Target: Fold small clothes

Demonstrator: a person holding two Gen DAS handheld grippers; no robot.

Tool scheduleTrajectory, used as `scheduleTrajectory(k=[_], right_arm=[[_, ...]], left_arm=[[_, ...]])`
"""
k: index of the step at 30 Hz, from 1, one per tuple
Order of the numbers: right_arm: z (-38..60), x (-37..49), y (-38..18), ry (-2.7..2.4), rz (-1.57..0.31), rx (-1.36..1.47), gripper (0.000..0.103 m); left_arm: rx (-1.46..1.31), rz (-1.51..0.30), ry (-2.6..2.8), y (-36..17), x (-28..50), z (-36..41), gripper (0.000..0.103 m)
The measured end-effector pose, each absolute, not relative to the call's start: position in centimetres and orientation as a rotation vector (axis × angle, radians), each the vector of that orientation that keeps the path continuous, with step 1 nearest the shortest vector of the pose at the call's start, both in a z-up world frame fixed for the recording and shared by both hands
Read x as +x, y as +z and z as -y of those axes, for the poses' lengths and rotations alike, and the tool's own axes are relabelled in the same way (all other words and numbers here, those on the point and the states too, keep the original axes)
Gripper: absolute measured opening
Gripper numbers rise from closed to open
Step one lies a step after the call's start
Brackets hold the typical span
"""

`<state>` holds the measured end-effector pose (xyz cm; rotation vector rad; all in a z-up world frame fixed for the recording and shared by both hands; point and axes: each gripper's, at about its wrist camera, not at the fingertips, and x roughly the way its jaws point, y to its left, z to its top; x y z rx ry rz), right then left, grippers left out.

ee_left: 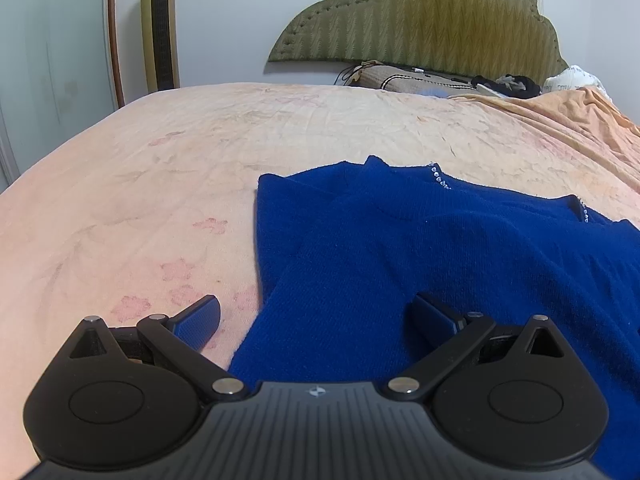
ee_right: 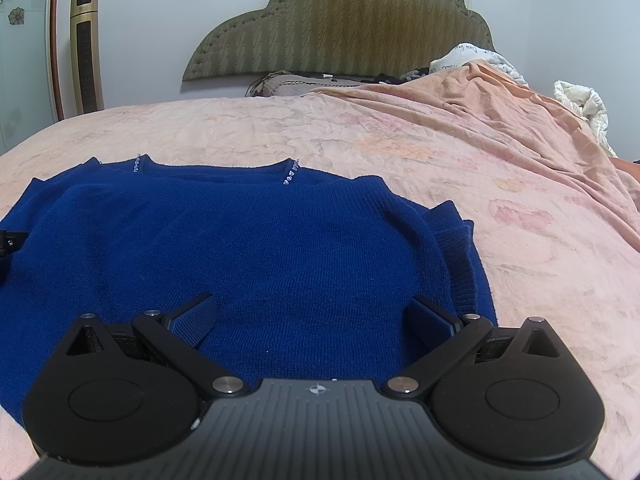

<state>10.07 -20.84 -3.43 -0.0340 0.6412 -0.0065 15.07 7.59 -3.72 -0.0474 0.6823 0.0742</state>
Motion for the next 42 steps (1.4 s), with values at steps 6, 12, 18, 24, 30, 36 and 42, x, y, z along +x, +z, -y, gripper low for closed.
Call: scheduleTrajectory(k=[6, 12, 18, 24, 30, 36, 42], right_arm=[[20.9, 10.0, -3.4, -0.007, -0.641, -0.034, 0.103], [20.9, 10.0, -3.4, -0.006, -0.642, -0.034, 0.103], [20.1, 9.1, -2.9, -0.069, -0.605, -0.036, 0.102], [15.1, 6.2, -0.9, 0.055, -0.540, -0.167, 0.102], [10.4, 4.5, 0.2, 0.118, -0.468, -0.308, 0.102], [11.1, 6.1, 0.3, 0.106, -0.561, -0.216, 0.102], [10.1, 5.1, 0.3, 0.178, -0.587, -0.214, 0.102]], left_arm=[[-0.047, -0.682, 0.073, -3.7, 15.1, -7.6, 0.103], [-0.048, -0.672, 0.057, -3.5, 14.9, -7.7, 0.103], [-0.076, -0.737, -0.067, -1.3, 15.4, -9.3, 0.103], [0.039, -0.690, 0.009, 0.6, 16.5, -10.9, 0.103], [0.085, -0.700, 0.043, 0.2, 16.8, -10.3, 0.103], [0.143, -0.711, 0.044, -0.5, 16.8, -9.6, 0.103], [0.125, -0.720, 0.047, -0.3, 17.3, -10.4, 0.103]])
